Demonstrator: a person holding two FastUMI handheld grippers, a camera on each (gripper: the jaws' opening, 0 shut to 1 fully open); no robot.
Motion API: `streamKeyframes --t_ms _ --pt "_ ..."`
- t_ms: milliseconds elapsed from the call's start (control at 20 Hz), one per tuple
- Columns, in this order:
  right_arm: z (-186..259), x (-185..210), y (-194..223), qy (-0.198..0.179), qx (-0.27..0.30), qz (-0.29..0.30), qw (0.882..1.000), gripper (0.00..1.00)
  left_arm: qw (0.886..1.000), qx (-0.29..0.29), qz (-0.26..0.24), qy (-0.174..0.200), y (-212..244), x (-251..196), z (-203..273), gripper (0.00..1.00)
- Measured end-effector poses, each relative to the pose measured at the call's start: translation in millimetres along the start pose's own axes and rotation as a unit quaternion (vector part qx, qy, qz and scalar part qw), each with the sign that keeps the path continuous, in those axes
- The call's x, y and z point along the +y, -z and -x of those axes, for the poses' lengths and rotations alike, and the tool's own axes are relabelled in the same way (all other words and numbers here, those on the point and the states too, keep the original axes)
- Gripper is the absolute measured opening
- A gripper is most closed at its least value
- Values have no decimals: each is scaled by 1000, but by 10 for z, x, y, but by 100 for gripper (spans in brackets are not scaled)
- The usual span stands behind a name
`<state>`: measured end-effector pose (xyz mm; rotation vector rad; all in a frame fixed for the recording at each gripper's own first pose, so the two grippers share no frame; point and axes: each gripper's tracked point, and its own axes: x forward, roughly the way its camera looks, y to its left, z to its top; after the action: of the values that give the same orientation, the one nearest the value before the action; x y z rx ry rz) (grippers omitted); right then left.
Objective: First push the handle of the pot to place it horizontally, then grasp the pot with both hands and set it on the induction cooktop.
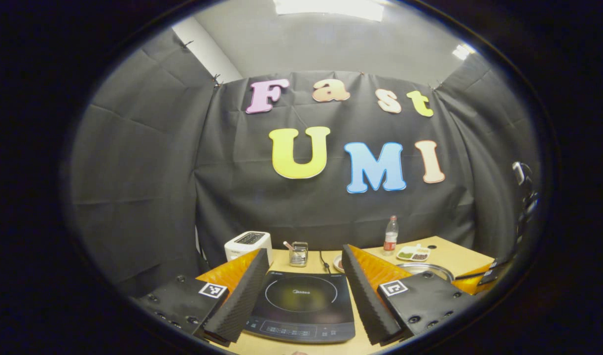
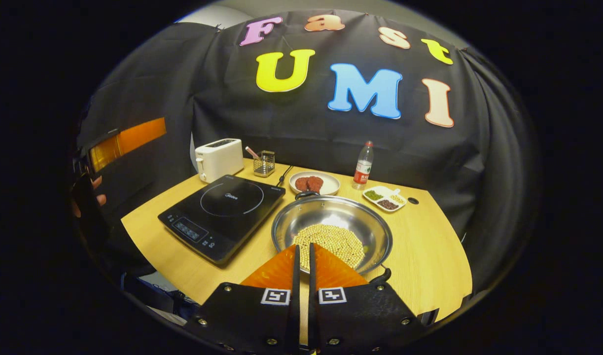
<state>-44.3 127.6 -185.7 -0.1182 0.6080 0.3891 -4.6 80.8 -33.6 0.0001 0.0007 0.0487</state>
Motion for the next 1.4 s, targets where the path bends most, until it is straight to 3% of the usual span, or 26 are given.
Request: streamKeyframes --t_ms 350,800,1200,1400 --pt "-118 -187 461 -43 68 -3 997 7 1000 13 0 -12 19 -391 -229 96" --pt "-393 -533 864 -69 132 -3 989 7 999 9 -21 -30 -119 -746 -395 94" --pt "-455 -678 1048 -92 153 -21 984 4 998 18 -29 -50 -76 -943 -355 97" --pt "-514 -862 1051 -81 151 -18 985 1 998 22 -32 -55 -46 -1038 -350 96"
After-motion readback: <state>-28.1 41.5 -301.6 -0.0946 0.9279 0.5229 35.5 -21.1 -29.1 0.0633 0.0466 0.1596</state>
